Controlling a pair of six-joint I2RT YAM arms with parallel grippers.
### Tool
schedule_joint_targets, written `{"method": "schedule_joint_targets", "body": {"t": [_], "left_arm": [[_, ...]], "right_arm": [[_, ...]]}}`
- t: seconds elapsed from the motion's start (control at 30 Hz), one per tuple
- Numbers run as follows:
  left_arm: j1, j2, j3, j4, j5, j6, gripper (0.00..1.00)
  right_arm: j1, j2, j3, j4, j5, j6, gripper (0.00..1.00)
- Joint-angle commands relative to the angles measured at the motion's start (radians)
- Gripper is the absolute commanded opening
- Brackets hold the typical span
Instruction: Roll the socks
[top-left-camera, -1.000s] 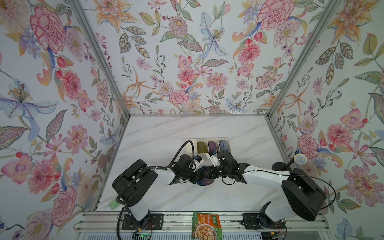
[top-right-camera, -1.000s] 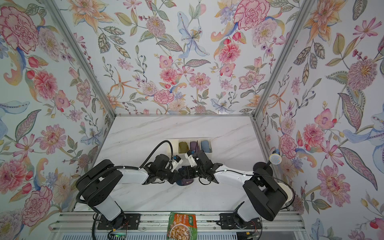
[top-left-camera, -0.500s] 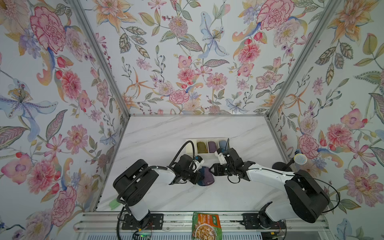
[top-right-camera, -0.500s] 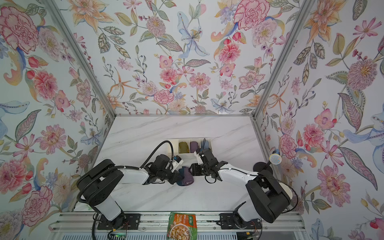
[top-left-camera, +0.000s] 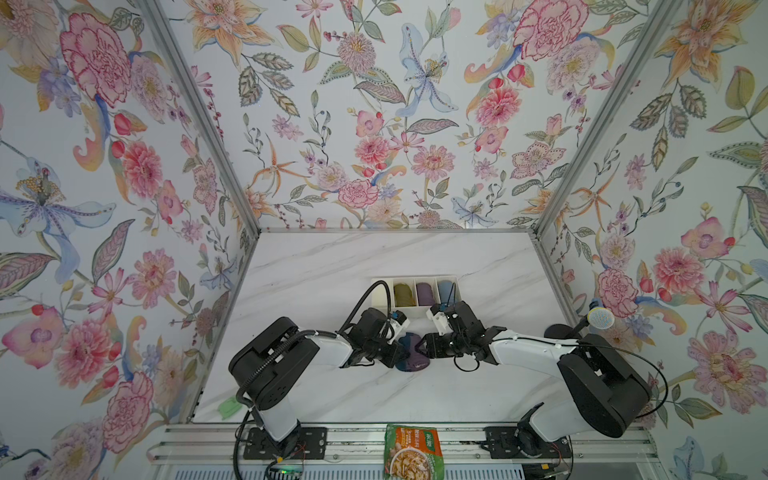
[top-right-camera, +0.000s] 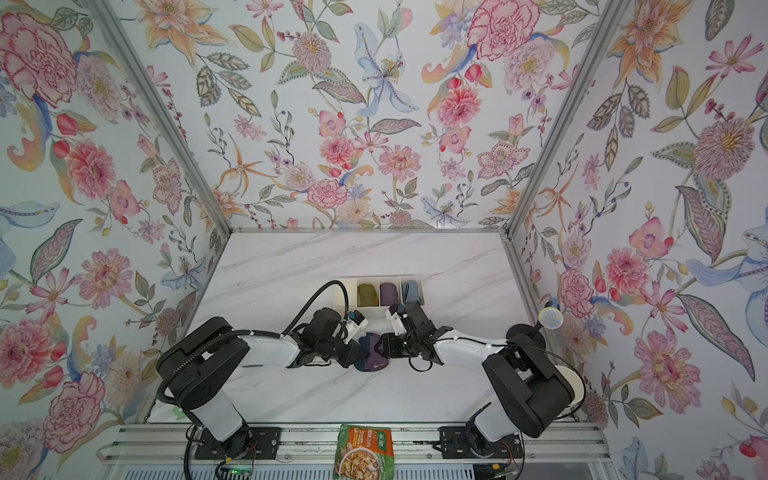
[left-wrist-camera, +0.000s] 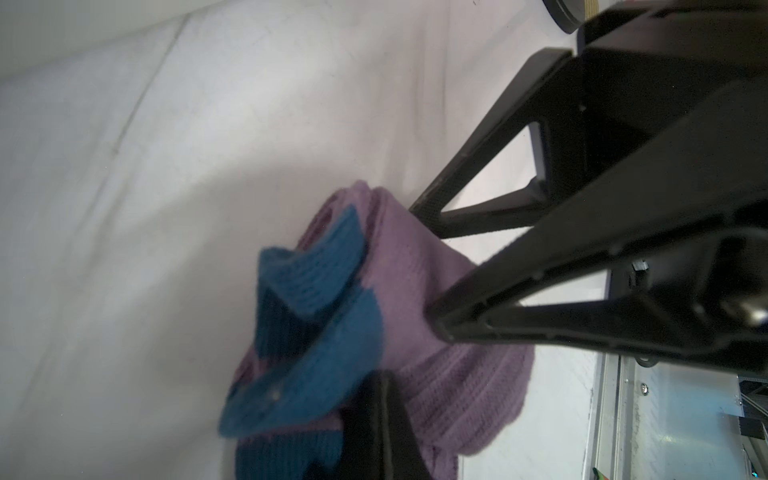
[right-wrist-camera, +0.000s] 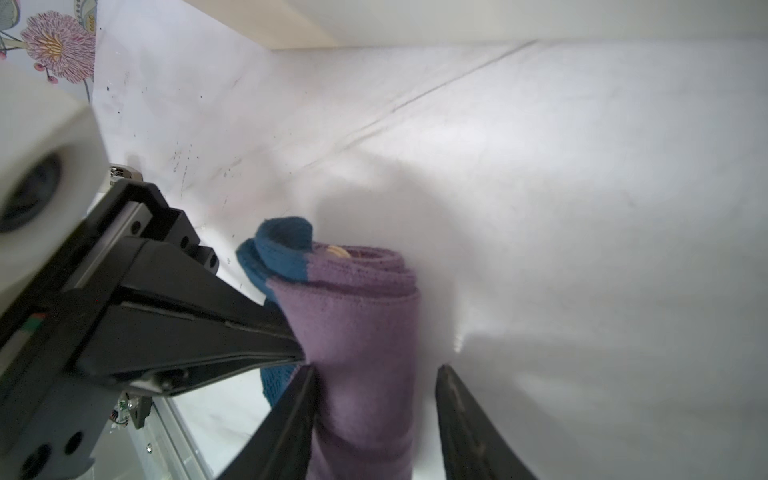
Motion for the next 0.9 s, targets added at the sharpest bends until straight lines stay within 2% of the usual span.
{"method": "schedule_joint_targets", "body": {"t": [0.0,0.27,0.5,0.7,0.87], "left_arm": [[-0.014,0.057,-0.014,-0.129,-0.044,0.024,0.00],[-0.012,0.066,-0.022,-0.117,-0.039,0.021,0.00],[-0.012,0.078,-0.016,-0.107,-0.038,0.020,0.00],[-0.004,0.071,-0.009,-0.103,-0.033,0.019,0.00],[0.007,0.070,-0.007,-0.097,-0.027,0.021,0.00]], "right_arm": [[0.010,0.018,-0.020,0.003,-0.021,0.015,0.49],[0.015,0.037,-0.036,0.020,-0.019,0.030,0.47],[0.032,0.030,-0.019,0.022,-0.010,0.036,0.40],[0.069,0.031,0.018,-0.042,0.054,0.017,0.32],[0.117,0.036,0.066,-0.129,0.152,-0.012,0.27]]}}
